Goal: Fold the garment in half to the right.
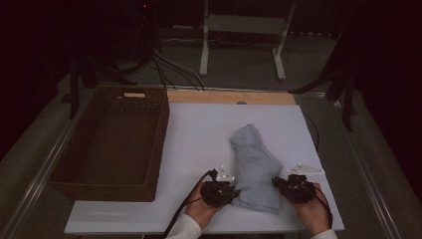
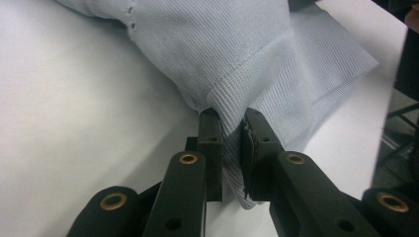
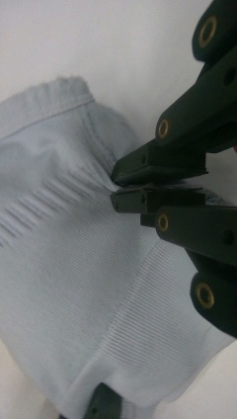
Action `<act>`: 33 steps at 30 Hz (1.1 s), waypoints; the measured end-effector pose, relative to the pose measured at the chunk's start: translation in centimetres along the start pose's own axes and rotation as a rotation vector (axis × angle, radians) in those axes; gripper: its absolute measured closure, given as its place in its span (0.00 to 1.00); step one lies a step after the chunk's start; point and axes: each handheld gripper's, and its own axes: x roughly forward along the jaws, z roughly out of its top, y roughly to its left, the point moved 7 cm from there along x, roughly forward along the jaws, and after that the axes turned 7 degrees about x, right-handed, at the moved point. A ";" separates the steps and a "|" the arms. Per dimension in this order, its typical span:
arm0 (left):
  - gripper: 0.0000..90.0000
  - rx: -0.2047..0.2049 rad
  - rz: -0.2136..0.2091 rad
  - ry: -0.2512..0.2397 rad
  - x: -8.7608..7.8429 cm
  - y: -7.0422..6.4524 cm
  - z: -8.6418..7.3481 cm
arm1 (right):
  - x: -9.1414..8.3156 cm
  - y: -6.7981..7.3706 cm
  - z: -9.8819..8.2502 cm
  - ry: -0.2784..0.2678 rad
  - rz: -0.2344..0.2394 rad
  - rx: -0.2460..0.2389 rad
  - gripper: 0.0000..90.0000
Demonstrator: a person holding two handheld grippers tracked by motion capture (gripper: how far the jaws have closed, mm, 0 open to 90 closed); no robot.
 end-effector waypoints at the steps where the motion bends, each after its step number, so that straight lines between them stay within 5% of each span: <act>1: 0.90 -0.004 0.011 -0.001 -0.1 0.4 -0.1 | 0.4 0.3 0.3 -0.004 -0.001 -0.012 0.94; 18: 0.90 -0.073 0.084 -0.021 -2.2 3.8 -0.9 | 3.0 2.9 2.8 -0.045 0.027 -0.057 0.96; 27: 0.90 -0.102 0.070 -0.030 -3.4 3.5 -2.4 | 4.1 4.5 3.7 -0.061 0.059 -0.081 0.96; 33: 0.89 -0.105 0.052 -0.027 -3.8 2.9 -2.9 | 3.4 4.9 3.3 -0.054 0.079 -0.084 0.96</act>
